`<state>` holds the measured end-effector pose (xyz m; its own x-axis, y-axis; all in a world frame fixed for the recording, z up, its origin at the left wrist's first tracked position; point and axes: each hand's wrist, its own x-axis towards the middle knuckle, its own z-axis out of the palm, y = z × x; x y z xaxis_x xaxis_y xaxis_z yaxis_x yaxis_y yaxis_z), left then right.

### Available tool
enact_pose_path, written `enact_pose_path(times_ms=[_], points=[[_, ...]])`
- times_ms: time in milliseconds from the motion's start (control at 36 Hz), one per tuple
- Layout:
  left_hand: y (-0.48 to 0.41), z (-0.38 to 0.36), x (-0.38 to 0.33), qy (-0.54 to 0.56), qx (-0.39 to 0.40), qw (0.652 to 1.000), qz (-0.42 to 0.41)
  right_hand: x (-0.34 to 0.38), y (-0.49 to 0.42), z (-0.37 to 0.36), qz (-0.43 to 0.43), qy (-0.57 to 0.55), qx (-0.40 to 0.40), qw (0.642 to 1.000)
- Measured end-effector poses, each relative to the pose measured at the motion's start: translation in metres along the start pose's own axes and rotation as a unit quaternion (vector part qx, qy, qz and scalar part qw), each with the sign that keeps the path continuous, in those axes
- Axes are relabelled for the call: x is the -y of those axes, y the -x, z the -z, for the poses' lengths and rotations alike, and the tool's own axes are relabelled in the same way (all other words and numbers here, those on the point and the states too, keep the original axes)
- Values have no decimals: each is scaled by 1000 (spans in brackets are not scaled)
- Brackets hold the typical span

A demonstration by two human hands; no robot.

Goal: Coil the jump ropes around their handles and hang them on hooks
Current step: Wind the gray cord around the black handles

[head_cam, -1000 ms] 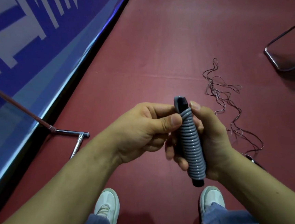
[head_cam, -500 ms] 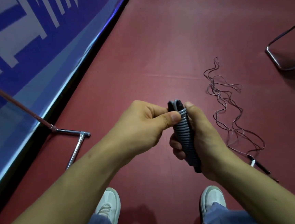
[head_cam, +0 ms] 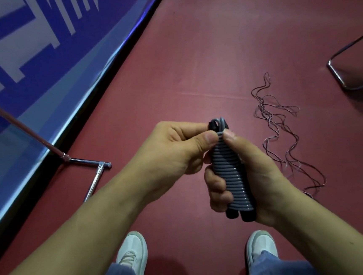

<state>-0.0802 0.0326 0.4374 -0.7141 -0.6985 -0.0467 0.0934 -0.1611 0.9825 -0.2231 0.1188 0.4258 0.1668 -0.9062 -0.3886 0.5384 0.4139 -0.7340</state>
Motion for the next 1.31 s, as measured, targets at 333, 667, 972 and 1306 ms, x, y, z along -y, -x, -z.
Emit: enact_pose_path(times_ms=[333, 667, 972, 1306], points=[[3, 2, 9, -119, -85, 989, -8, -2, -5, 6, 38, 159, -48, 985], [4, 5, -1, 27, 21, 999, 32, 2, 0, -2, 34, 79, -29, 996], [9, 9, 0, 41, -63, 996, 40, 3, -2, 0, 54, 124, -70, 988], [6, -5, -4, 142, -82, 984, 73, 2, 2, -1, 19, 39, -2, 999]])
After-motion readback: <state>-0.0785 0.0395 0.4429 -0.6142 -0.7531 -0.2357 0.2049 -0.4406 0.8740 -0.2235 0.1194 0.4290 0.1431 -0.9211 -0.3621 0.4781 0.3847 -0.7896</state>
